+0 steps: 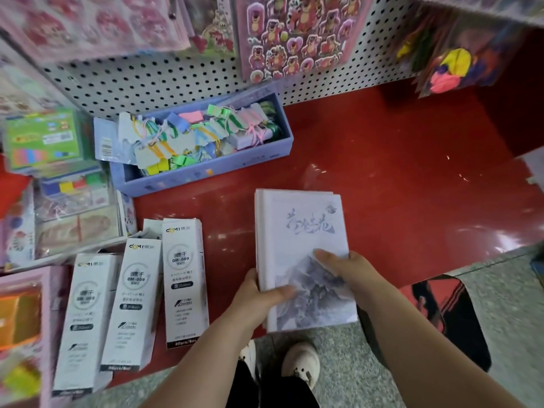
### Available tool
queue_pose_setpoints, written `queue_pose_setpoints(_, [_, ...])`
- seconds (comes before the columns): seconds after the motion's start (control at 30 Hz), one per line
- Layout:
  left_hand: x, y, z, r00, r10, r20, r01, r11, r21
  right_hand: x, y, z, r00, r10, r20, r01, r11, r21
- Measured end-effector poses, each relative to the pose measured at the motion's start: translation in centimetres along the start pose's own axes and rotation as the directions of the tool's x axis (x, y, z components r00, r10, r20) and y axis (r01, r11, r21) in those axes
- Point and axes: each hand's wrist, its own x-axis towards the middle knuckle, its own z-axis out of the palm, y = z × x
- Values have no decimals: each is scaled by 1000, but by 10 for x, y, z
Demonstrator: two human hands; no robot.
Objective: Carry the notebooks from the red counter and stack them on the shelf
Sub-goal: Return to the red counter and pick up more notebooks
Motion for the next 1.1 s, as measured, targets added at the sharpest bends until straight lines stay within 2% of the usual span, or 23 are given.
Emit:
queue_pose_setpoints(0.27, [-14, 8, -11, 991, 127, 41, -124, 990, -60, -20, -15, -5, 993, -70, 99, 68, 997, 25])
queue_pose_setpoints(0.37, [-26, 23, -17, 979, 200, 26, -197, 976, -94, -39, -39, 0, 979, -172, 108, 168, 985, 44])
queue_pose_setpoints(0.47, [-56, 53, -26, 960, 279, 6, -276, 953, -127, -78, -72, 9, 932, -310, 188, 318, 948, -12])
queue_pose_setpoints(0.6, [-114, 91, -44, 919, 391, -46, -393, 905, -166, -142, -117, 27, 849, -443, 287, 458, 889, 19])
queue_pose_setpoints(0.7, [-163, 105, -64, 872, 475, -118, -490, 849, -200, -185, -142, 52, 780, -495, 382, 534, 845, 4])
queue_pose_setpoints(0.87, [-250, 94, -87, 776, 538, -329, -623, 737, -262, -255, -159, 98, 629, -524, 574, 644, 765, -6])
queue_pose_setpoints(1.0, [-315, 69, -93, 688, 575, -443, -711, 657, -252, -304, -146, 124, 578, -493, 650, 689, 722, -65])
queue_pose_setpoints(1.1, [-349, 43, -96, 643, 548, -535, -745, 609, -271, -333, -131, 141, 565, -423, 709, 665, 742, -87])
